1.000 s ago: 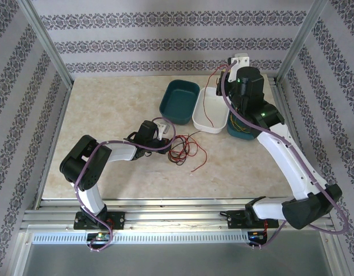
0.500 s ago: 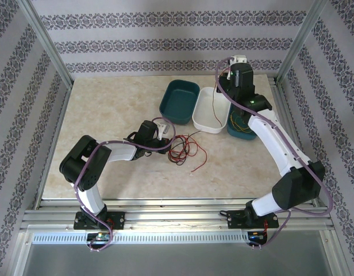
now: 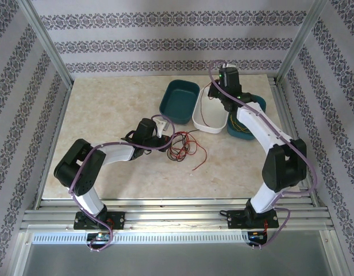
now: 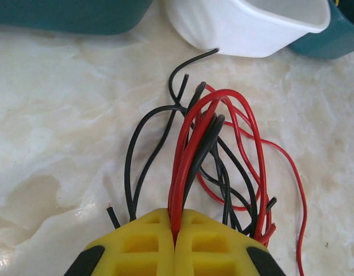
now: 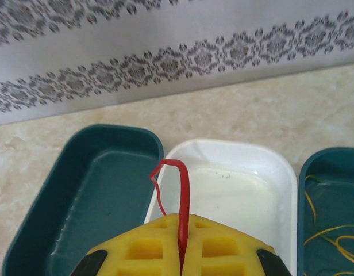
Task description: Untangle the cables
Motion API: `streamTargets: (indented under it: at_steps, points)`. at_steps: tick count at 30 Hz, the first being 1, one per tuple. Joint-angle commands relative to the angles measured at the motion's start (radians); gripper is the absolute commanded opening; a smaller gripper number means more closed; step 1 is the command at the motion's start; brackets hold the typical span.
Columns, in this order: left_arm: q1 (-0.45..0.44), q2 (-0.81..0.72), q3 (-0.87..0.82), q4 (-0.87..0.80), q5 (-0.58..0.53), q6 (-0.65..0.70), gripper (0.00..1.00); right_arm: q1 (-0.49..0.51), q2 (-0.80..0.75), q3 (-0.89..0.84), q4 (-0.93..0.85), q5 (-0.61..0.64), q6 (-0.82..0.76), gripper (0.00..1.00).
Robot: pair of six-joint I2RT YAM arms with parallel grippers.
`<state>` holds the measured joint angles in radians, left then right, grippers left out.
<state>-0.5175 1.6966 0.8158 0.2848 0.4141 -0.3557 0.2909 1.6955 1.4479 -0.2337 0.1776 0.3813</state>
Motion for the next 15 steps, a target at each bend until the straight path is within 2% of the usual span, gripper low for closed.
streamTargets:
  at_steps: [1, 6, 15]
  points:
    - [-0.019, -0.04, 0.016, 0.005, 0.012, 0.023, 0.0, -0.013, 0.053, -0.005, -0.007, 0.047, 0.074, 0.0]
    - [-0.02, -0.047, 0.011, 0.003, 0.011, 0.02, 0.0, -0.031, 0.094, -0.027, -0.007, 0.094, 0.139, 0.0]
    - [-0.02, -0.049, 0.03, 0.001, 0.017, 0.02, 0.0, -0.035, 0.245, 0.015, -0.028, 0.005, 0.163, 0.0]
